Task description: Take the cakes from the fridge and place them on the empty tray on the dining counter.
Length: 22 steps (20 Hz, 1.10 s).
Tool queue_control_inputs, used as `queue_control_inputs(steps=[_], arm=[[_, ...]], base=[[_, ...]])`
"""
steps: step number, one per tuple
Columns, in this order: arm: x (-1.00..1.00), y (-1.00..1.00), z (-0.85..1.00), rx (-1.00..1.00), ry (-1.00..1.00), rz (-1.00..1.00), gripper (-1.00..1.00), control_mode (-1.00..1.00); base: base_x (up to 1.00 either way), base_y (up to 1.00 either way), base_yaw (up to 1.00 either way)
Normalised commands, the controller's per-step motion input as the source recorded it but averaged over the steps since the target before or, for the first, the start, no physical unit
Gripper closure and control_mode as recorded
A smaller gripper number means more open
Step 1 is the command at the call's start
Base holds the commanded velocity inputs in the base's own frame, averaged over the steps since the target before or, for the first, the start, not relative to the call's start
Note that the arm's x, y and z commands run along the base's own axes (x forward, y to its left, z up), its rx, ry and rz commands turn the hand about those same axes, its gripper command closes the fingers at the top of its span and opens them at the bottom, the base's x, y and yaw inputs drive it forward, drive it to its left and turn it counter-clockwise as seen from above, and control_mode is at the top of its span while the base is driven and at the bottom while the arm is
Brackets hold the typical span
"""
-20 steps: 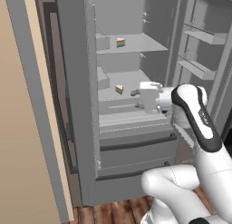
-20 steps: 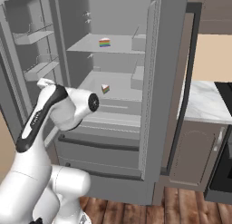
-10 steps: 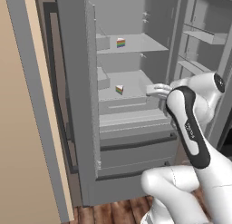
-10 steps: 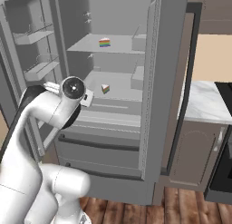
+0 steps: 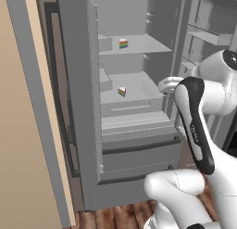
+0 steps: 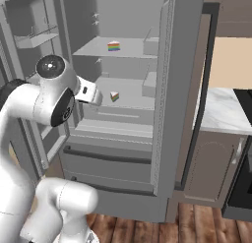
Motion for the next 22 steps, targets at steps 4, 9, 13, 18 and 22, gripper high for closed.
queue_control_inputs(steps=[4,9,13,18,22], arm=[[-0.45,0.0,0.1,-0.37,-0.02,-0.18,-1.0,-1.0],[-0.31,-0.03,-0.06,-0.1,-0.02,-0.03,-1.0,-1.0],[-0.69,-0.01,0.05,0.02,-0.03,0.02,-1.0,-1.0],[-0.92,0.0,0.28,0.11,-0.03,0.03,-1.0,-1.0],[-0.78,0.0,0.45,0.01,-0.01,0.0,-1.0,-1.0]], base=[[0.0,0.0,0.0],[0.0,0.0,0.0],[0.0,0.0,0.0],[0.0,0.0,0.0],[0.0,0.0,0.0]])
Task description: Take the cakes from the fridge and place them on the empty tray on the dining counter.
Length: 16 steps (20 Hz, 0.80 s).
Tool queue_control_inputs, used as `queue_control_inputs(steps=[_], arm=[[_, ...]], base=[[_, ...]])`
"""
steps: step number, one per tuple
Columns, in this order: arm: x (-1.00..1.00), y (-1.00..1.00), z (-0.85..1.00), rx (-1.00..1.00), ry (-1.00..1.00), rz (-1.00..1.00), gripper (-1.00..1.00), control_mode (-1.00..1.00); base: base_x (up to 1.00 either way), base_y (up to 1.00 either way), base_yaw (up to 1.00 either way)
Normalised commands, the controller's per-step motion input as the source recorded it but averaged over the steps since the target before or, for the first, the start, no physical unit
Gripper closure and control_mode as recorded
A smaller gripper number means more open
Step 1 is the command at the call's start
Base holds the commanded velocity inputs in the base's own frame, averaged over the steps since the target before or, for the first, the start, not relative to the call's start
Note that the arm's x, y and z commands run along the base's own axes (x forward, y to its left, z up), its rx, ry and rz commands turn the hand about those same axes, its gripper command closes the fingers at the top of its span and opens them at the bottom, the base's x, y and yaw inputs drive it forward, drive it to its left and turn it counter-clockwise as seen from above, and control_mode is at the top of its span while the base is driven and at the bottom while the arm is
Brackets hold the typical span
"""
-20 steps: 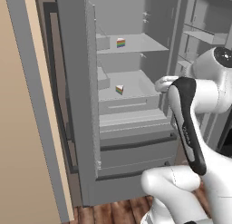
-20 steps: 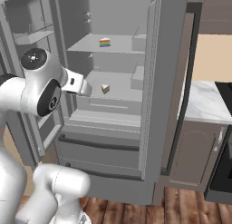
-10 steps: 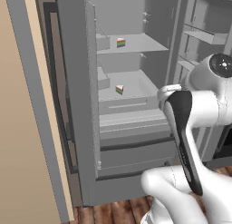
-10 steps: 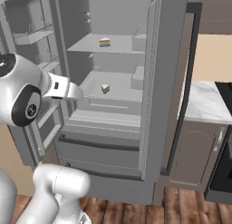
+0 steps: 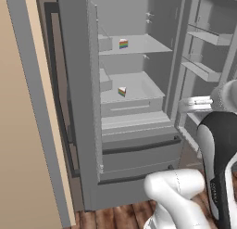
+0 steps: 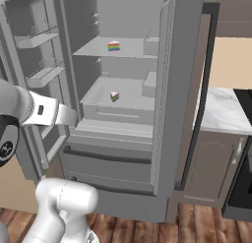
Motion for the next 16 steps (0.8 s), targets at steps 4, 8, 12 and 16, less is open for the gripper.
queue_control_inputs(steps=[4,8,12,16], arm=[[-0.7,0.05,0.4,0.0,0.01,0.0,-1.0,-1.0],[-0.29,0.22,0.36,0.0,0.02,0.0,-1.0,-1.0],[0.1,0.05,0.04,-0.01,0.03,0.0,-1.0,1.0],[0.0,0.0,0.0,0.0,0.0,0.0,-1.0,1.0]], base=[[0.0,0.0,0.0],[0.0,0.0,0.0],[0.58,0.1,0.0],[1.0,0.06,0.02]])
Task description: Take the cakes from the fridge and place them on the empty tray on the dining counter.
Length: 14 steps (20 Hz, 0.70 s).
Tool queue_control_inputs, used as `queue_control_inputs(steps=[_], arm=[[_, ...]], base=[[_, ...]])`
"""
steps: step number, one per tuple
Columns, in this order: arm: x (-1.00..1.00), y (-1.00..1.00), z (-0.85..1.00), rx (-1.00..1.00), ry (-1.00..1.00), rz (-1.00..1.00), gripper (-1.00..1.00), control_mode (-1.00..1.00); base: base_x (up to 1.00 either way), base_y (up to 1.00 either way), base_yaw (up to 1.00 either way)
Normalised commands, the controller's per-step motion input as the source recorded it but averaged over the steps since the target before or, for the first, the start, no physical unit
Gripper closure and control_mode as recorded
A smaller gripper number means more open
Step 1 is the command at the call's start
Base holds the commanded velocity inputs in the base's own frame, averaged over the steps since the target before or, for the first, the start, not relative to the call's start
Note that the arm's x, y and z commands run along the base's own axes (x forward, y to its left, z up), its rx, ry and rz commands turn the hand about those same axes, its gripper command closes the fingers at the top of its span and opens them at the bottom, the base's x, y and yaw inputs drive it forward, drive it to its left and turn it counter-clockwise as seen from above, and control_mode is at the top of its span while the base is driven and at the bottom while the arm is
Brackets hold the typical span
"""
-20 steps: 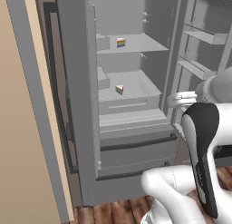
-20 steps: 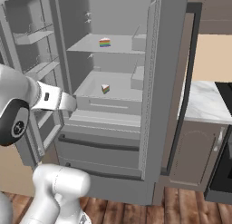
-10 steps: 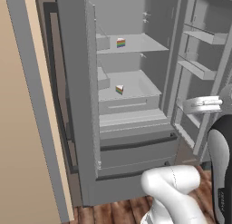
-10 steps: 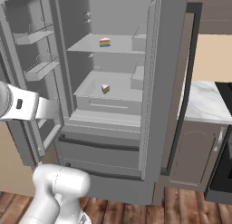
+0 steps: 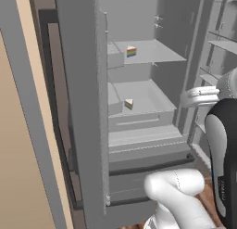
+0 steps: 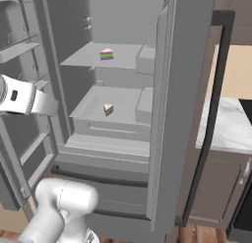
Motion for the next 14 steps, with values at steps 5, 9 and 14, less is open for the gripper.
queue_control_inputs(steps=[5,9,14], arm=[[0.0,0.0,0.0,0.0,0.0,0.0,-1.0,1.0],[0.0,0.0,0.0,0.0,0.0,0.0,-1.0,1.0],[0.0,0.0,0.0,0.0,0.0,0.0,-1.0,1.0]], base=[[0.97,0.08,0.04],[0.92,0.01,0.1],[0.88,0.01,0.12]])
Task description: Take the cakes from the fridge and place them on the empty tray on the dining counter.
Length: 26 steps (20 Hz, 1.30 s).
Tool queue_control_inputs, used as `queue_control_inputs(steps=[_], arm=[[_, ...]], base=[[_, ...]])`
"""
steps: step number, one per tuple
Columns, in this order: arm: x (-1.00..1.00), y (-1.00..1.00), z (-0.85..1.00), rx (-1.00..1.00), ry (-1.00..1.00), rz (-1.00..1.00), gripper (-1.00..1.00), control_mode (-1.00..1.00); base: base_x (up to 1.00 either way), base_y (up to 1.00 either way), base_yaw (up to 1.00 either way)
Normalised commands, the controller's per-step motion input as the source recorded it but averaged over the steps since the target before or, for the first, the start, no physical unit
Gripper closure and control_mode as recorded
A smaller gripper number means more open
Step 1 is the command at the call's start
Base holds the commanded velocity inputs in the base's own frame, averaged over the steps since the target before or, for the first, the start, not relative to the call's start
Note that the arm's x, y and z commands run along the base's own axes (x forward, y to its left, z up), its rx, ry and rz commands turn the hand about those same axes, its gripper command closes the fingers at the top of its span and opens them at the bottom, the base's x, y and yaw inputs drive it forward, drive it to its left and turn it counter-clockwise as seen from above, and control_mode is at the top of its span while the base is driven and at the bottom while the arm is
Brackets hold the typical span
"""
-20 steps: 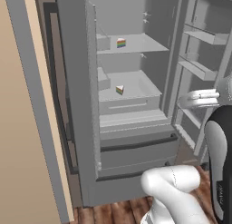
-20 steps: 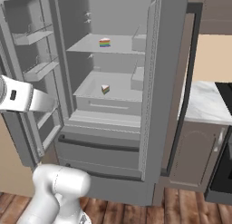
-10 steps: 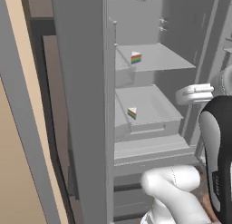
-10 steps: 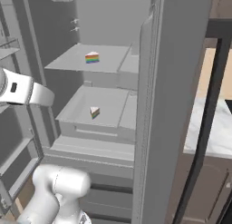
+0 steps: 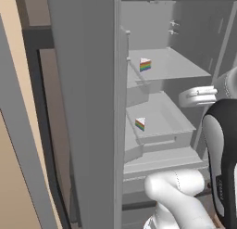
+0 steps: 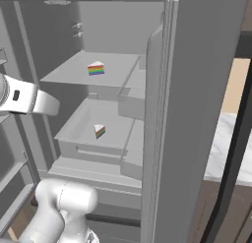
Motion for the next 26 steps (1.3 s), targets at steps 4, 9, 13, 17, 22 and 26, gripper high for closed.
queue_control_inputs(steps=[4,9,13,17,22,26], arm=[[0.0,0.0,0.0,0.0,0.0,0.0,-1.0,1.0],[0.0,0.0,0.0,0.0,0.0,0.0,-1.0,1.0],[0.17,0.0,-0.11,0.0,0.0,0.05,-1.0,-1.0],[0.79,0.0,-0.37,0.0,0.0,0.18,-1.0,-1.0],[0.16,0.0,-0.32,-0.04,-0.1,0.02,-1.0,-1.0],[0.19,0.0,-0.27,-0.02,-0.02,0.0,-1.0,-1.0]], base=[[0.89,0.0,0.23],[0.78,0.0,0.25],[0.47,0.04,0.16],[0.0,0.0,0.0],[0.0,0.0,0.0],[0.0,0.0,0.0]])
